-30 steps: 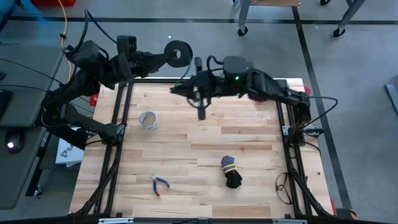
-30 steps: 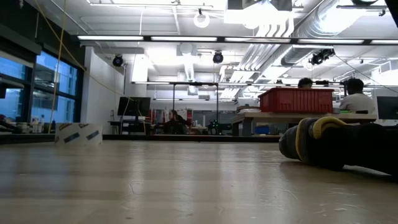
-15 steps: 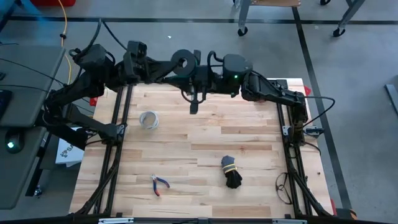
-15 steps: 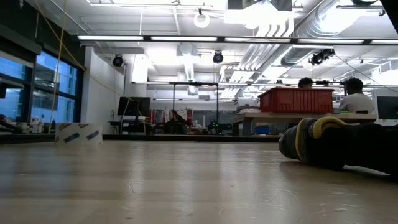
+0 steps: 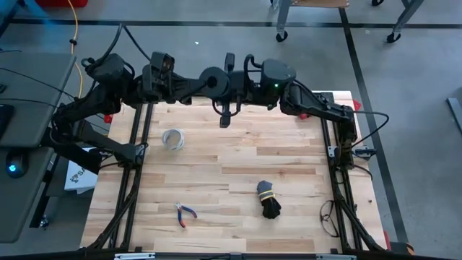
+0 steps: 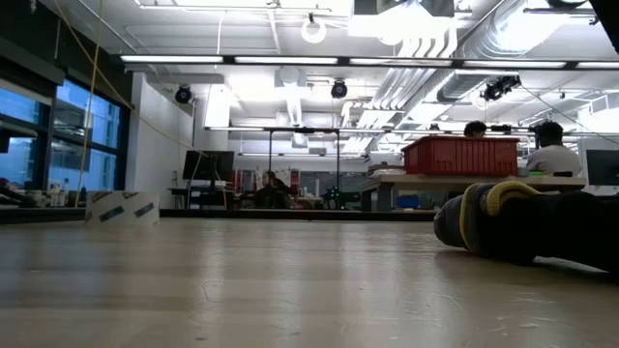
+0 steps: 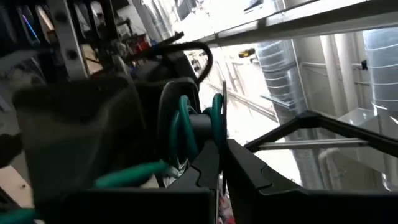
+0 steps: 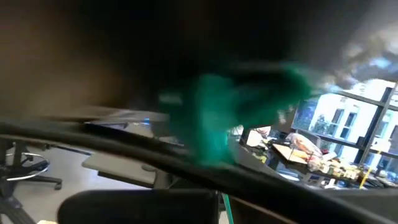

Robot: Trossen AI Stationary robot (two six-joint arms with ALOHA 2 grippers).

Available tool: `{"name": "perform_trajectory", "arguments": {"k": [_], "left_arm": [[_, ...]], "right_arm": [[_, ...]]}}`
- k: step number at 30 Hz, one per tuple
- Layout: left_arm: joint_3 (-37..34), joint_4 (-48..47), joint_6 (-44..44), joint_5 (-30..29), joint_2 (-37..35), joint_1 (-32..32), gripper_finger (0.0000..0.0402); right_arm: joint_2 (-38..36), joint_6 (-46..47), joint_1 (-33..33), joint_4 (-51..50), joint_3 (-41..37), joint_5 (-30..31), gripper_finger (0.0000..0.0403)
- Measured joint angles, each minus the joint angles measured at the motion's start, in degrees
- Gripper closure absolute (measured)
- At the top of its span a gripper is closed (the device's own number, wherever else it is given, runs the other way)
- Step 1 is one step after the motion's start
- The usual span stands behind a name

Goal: Coil cords
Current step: Coil the green wire on the spool

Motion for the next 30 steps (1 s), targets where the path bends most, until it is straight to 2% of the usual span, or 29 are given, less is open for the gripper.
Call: {"name": "perform_trajectory", "arguments": {"k": [6,12,20,25,30], "left_arm": [[0.0,-0.5,-0.1,1.4,0.0,-1.7,0.0394],[0.0,-5.0,0.8,2.1,-0.5,-2.5,0.0394],[0.0,-16.4,7.4,1.8,-3.0,-2.5,0.0394],[0.0,-24.3,14.6,1.2,-3.8,-2.1,0.0394],[0.0,-26.5,16.0,2.4,-3.5,-1.1,0.0394]], "right_arm": [[0.0,-0.2,-1.6,2.0,0.0,-0.5,0.0402],[-0.1,-2.3,-3.3,2.2,0.0,-2.6,0.0403],[-1.8,-10.1,-5.1,-4.3,-0.1,-2.1,0.0403],[-2.9,-10.4,-6.0,-8.9,-0.2,-2.3,0.0403],[-3.8,-12.6,-6.3,-12.2,-0.1,-2.8,0.0403]]}}
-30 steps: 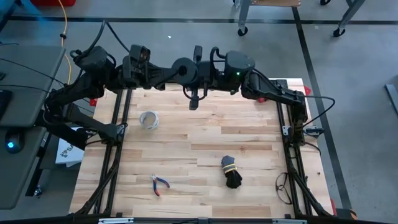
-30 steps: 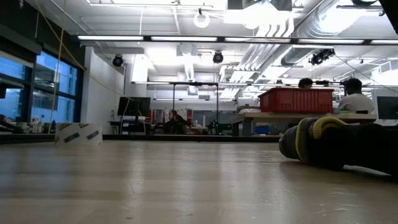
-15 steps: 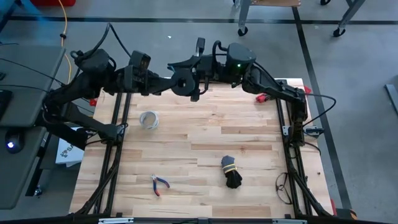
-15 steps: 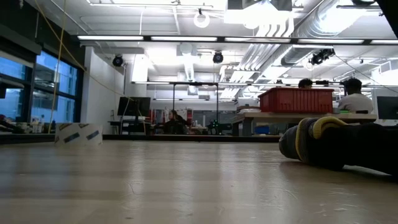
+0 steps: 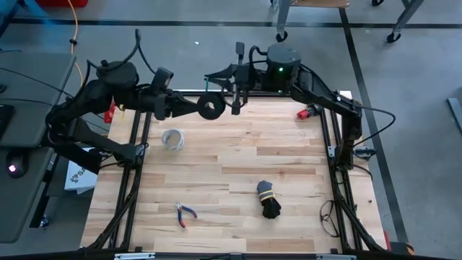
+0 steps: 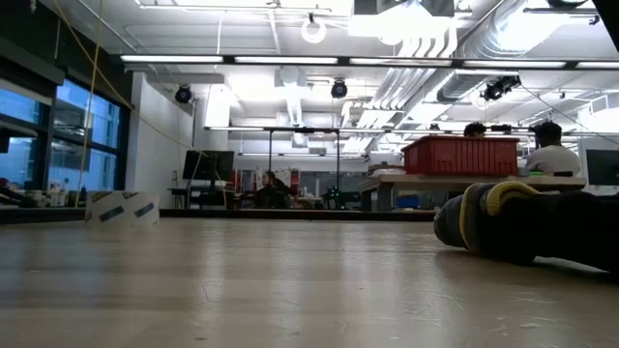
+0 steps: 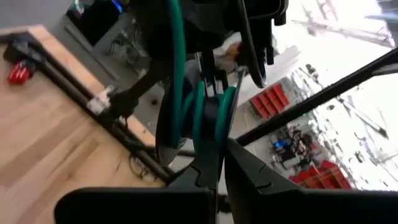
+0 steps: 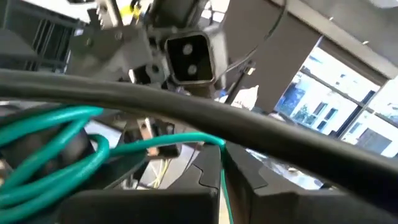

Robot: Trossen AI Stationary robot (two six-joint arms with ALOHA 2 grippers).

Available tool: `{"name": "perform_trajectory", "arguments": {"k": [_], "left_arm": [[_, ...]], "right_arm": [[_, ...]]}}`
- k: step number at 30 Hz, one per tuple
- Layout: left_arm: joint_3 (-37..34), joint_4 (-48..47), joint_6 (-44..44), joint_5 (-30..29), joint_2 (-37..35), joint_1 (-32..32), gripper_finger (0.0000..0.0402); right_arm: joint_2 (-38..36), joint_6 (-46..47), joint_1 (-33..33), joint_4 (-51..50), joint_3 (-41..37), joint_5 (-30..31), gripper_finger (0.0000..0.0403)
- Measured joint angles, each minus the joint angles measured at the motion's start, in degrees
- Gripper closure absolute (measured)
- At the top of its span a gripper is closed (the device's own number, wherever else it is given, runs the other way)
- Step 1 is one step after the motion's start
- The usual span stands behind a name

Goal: Coil cords
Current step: Coil the green wire on the spool

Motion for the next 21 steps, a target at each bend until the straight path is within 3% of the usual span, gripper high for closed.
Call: {"name": "perform_trajectory", "arguments": {"k": [6,11,21], "left_arm": [[0.0,-3.0,2.6,1.8,0.0,0.9,0.0394],[0.0,-9.5,8.4,-0.9,0.0,1.4,0.0394],[-0.1,-14.9,27.0,-20.7,0.0,1.1,0.0394]], "right_arm": [[0.1,-0.4,0.0,-1.6,0.0,-0.3,0.0403],[0.1,-0.8,-0.1,-4.0,0.0,-0.1,0.0403],[0.0,-1.7,-0.4,-8.6,0.0,5.7,0.0403]]}}
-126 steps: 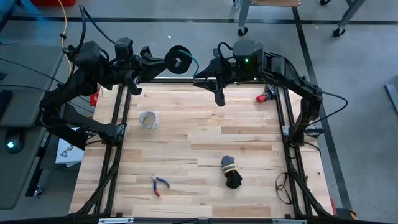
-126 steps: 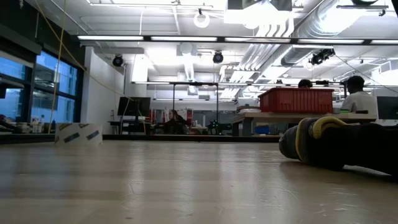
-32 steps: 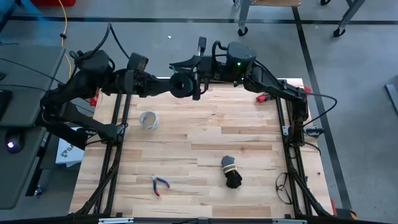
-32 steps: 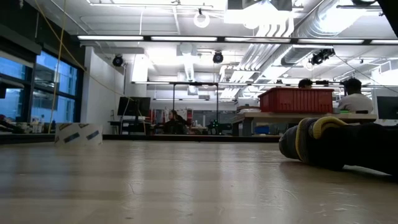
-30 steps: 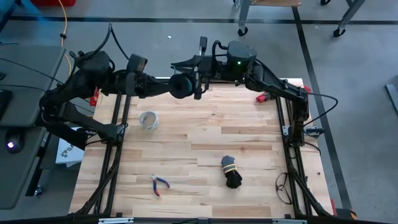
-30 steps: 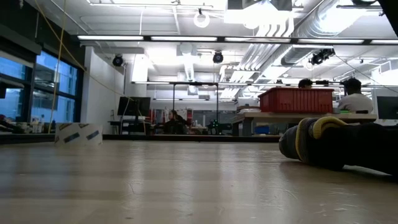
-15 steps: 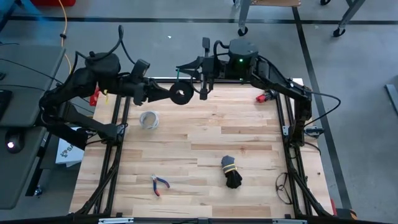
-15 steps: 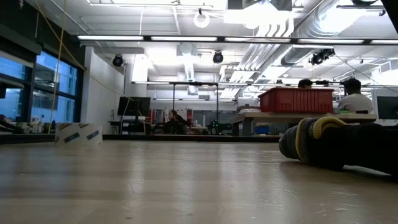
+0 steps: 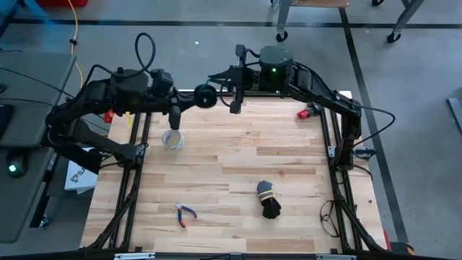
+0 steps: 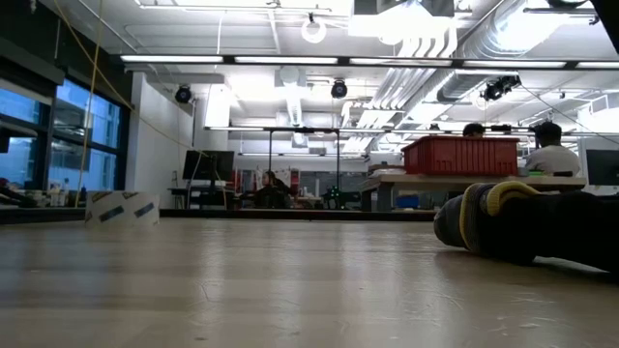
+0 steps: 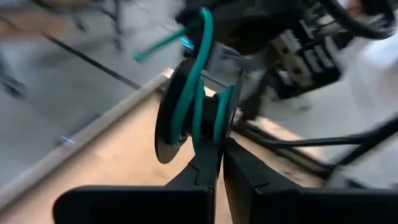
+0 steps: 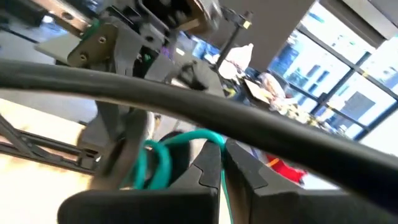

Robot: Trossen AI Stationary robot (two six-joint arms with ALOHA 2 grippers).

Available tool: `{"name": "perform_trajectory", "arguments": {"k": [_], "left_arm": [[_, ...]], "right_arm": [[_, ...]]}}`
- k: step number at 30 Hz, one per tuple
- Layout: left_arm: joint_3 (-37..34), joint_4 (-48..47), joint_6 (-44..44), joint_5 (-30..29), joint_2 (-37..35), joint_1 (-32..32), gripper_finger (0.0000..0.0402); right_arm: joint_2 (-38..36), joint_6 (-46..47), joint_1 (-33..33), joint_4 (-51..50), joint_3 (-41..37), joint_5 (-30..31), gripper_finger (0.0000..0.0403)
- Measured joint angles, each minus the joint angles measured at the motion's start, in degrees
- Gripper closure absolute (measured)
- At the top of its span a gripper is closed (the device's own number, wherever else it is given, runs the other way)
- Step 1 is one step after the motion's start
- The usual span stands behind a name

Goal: Coil cords
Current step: Coil the green wire on the spool

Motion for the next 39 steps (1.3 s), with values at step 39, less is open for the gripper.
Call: {"name": "perform_trajectory", "arguments": {"k": [39], "left_arm": [[0.0,21.2,26.6,-14.1,-1.1,-5.2,0.0395]], "right_arm": [[-0.2,19.4,-0.2,-12.8,0.1,-2.1,0.0279]]}}
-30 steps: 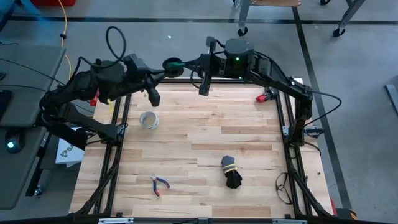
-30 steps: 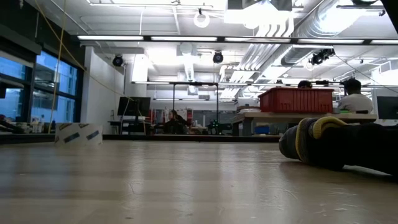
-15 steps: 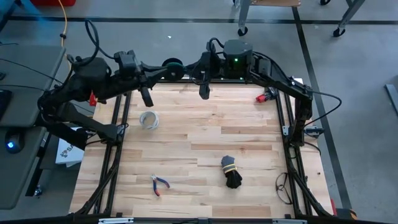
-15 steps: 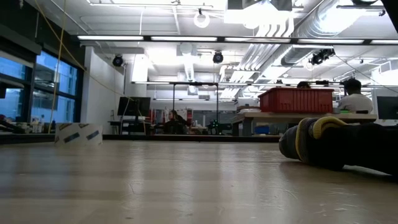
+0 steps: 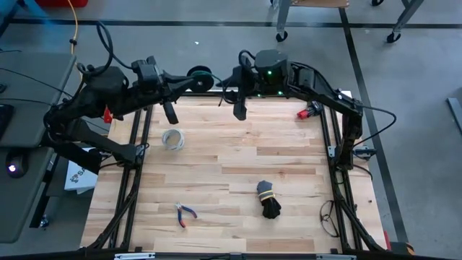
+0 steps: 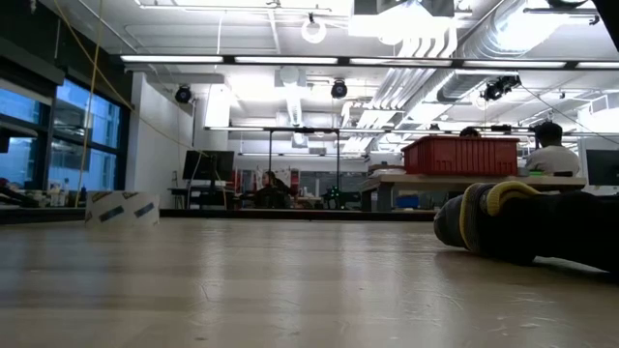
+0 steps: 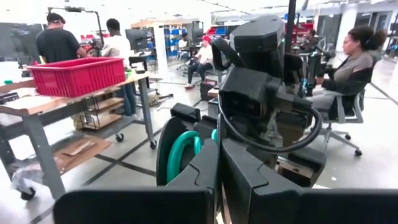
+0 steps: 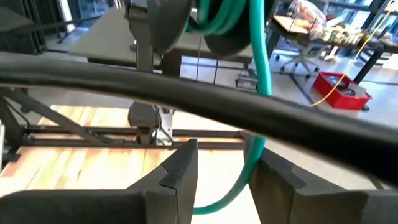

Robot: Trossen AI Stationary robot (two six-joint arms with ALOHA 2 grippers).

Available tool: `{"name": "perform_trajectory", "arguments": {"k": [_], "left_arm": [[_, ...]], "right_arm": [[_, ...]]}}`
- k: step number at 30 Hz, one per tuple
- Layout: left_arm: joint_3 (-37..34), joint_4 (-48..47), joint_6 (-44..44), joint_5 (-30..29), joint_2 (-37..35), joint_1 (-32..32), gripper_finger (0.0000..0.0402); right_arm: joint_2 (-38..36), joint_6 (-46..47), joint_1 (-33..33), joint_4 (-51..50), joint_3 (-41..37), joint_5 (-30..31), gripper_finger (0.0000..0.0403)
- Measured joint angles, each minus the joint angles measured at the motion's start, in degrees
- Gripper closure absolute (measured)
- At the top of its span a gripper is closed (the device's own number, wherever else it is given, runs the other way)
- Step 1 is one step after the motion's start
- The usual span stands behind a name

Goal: Coil cords
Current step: Coil the green wire on the spool

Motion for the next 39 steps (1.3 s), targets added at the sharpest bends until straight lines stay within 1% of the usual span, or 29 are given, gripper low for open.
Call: {"name": "perform_trajectory", "arguments": {"k": [5,9,18,26,28,31,39], "left_arm": [[0.0,-1.9,0.0,-0.1,0.0,0.0,0.0395],[0.0,-2.8,0.0,-0.1,0.0,0.0,0.0394],[0.0,-2.6,0.1,-0.1,-0.1,0.0,0.0394],[0.0,-1.9,-0.1,0.3,-0.2,0.0,0.0394],[0.0,-1.7,-0.1,0.4,-0.2,0.0,0.0394],[0.0,-1.8,-0.1,0.4,-0.2,0.0,0.0394],[0.0,-2.3,-0.1,0.4,-0.2,0.0,0.0394]], "right_arm": [[-0.4,-0.4,0.0,-2.8,0.0,0.2,0.0279],[-1.6,-2.7,-0.4,-5.3,0.0,2.7,0.0279],[-4.3,-2.5,-2.8,-9.6,0.0,3.0,0.0279],[-4.2,-1.5,-3.0,-8.7,0.0,2.8,0.0298],[-4.0,-1.5,-3.0,-8.5,0.0,3.7,0.0301],[-4.1,-1.2,-3.0,-7.3,0.0,6.9,0.0301],[-6.2,-1.0,-2.9,-6.4,0.0,7.6,0.0301]]}}
